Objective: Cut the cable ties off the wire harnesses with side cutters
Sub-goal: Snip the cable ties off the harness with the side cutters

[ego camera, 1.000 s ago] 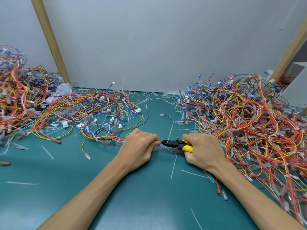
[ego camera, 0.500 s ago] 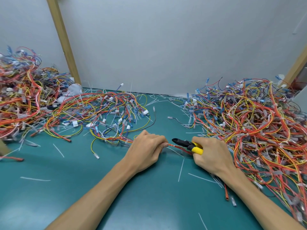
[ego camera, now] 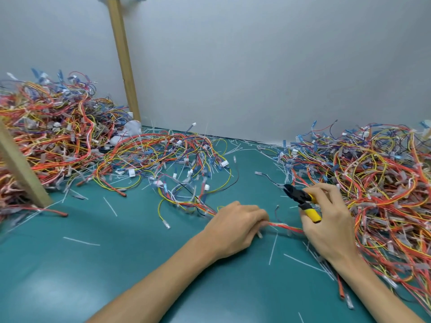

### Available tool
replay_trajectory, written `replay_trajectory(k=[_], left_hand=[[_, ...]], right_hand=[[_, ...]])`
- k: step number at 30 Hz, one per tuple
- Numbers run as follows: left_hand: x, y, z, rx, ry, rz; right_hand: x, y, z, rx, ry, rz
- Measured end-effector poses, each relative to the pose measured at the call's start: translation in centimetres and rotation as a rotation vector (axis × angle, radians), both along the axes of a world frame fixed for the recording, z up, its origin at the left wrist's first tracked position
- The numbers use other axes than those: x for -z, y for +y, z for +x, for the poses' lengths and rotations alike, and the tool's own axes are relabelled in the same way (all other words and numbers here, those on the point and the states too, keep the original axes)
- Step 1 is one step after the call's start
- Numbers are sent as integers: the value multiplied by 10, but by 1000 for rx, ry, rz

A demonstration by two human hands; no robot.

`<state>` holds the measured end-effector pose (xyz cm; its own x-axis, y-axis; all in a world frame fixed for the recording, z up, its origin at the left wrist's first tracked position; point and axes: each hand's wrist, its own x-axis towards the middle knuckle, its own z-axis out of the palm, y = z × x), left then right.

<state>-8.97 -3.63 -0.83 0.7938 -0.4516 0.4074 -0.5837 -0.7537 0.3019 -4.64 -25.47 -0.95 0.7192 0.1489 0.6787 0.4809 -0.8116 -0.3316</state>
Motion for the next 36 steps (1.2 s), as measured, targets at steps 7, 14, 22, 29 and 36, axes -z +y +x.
replay_trajectory(k=[7,14,22,29,36], left_hand=[[10,-53,-36,321,-75,30],[9,-55,-35,334,-89,-32],[-3,-50,-41,251,-136,-58],[-43,3,-20,-147,-304,-131],[-64,81,-6,-730,82,-99]], right_hand=[[2,-13,8,14,16,64],[4,-14,9,15,27,28],[8,-15,14,8,23,62],[6,-16,13,28,-5,63],[7,-17,14,35,-17,46]])
